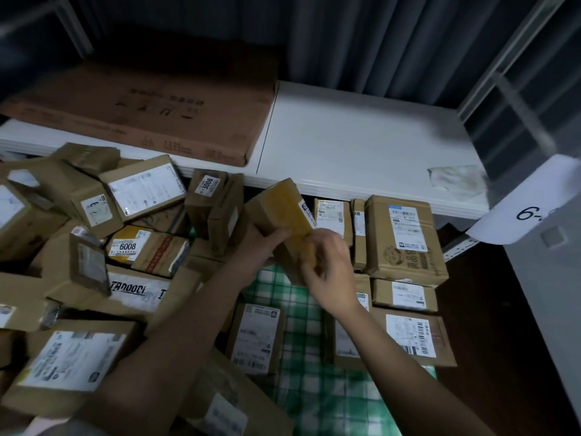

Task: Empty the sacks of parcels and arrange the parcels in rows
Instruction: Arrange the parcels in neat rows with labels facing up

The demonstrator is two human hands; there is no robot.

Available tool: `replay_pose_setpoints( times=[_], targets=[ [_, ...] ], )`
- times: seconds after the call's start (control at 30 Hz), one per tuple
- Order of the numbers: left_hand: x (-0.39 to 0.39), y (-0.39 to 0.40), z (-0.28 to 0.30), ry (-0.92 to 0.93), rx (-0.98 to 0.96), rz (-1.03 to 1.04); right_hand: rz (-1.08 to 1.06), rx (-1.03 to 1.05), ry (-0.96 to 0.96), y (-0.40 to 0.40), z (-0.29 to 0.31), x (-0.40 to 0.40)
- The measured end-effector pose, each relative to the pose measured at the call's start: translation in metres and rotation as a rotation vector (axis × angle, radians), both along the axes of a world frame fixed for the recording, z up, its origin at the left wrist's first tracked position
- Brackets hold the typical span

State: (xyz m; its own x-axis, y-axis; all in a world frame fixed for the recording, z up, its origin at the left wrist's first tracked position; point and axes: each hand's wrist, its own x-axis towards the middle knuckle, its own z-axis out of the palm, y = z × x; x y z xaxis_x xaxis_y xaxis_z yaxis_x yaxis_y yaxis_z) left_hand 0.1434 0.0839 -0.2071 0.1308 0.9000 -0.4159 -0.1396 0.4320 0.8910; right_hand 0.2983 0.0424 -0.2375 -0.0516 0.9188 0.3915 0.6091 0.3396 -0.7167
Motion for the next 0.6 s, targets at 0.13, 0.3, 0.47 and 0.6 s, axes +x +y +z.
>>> replay_pose_setpoints(
  times=[0.13, 0.3, 0.47, 0.6],
  targets=[
    [-0.001, -0.01, 0.001, -0.099, -0.054, -0.041, -0.114, -0.5, 0.248, -0.001, 0.009, 0.021],
    [0.001, -0.027, 0.0, -0.231, -0.144, -0.025, 0.142, -0.788, 0.362, -0.011, 0.021, 0.044],
    [0.014, -0.045, -0.005, -0.232, -0.147, 0.074, 0.038, -0.312, 0.037, -0.029, 0.014, 0.06],
    [0.026, -0.065, -0.009, -0.257, -0.138, 0.153, 0.038, -0.081, -0.223, -0.038, 0.012, 0.078]
  ],
)
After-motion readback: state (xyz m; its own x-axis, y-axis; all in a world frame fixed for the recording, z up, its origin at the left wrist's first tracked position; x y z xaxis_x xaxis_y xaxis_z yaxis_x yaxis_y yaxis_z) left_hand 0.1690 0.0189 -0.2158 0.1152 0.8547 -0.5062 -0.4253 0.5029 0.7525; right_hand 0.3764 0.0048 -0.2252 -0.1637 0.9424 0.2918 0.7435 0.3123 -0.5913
